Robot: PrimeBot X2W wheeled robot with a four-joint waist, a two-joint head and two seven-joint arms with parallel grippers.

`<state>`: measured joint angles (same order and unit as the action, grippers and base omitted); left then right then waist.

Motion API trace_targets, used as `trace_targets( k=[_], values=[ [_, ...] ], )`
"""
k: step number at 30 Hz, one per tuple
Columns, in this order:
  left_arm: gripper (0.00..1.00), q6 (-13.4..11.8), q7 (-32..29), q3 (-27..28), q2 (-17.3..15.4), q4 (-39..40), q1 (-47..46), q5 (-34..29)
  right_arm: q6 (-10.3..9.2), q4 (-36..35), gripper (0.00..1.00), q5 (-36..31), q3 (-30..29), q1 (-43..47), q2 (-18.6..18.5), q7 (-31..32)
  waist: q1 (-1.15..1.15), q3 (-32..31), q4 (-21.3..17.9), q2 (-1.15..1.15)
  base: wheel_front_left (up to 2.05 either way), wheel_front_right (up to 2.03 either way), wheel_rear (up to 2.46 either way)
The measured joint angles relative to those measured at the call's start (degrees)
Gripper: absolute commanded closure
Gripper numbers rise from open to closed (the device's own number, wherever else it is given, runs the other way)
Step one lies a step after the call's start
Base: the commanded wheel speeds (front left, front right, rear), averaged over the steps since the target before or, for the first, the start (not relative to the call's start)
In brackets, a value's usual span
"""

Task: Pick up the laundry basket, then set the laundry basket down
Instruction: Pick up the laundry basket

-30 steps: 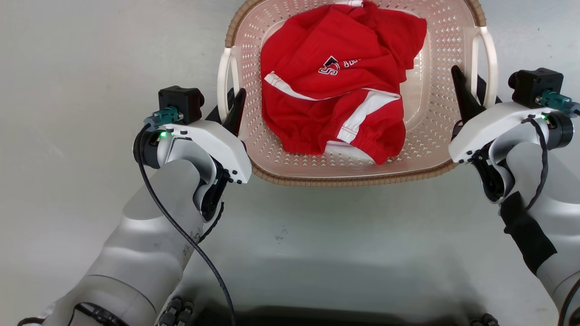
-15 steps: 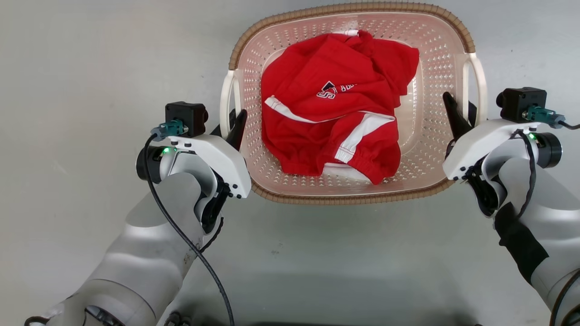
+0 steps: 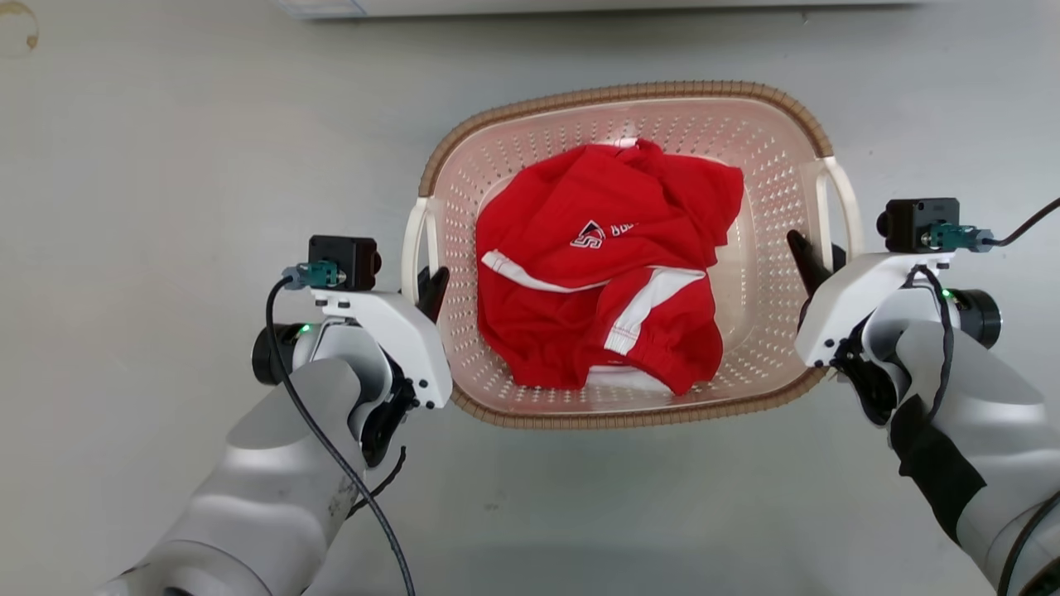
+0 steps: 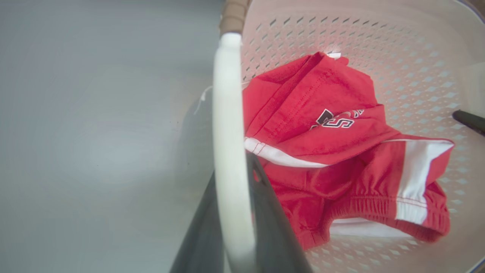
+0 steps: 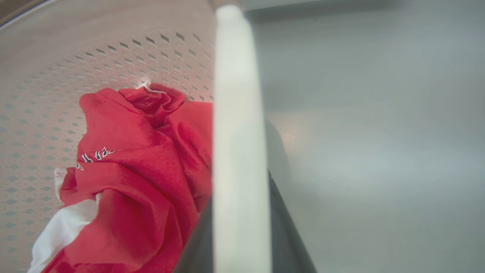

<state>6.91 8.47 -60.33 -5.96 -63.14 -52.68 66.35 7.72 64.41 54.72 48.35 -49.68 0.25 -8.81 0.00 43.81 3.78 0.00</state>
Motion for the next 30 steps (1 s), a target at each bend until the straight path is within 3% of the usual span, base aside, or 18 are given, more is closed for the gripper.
trace_targets(
  k=[30],
  values=[
    [1.00, 0.93, -10.11, -5.36, -1.88, -1.64, 12.94, 10.01, -0.01, 0.26, 1.00, 18.53, 13.15, 14.02, 1.93, 3.45, 0.00, -21.00, -4.85, 0.00, 0.00, 0.00, 0.00]
  ],
)
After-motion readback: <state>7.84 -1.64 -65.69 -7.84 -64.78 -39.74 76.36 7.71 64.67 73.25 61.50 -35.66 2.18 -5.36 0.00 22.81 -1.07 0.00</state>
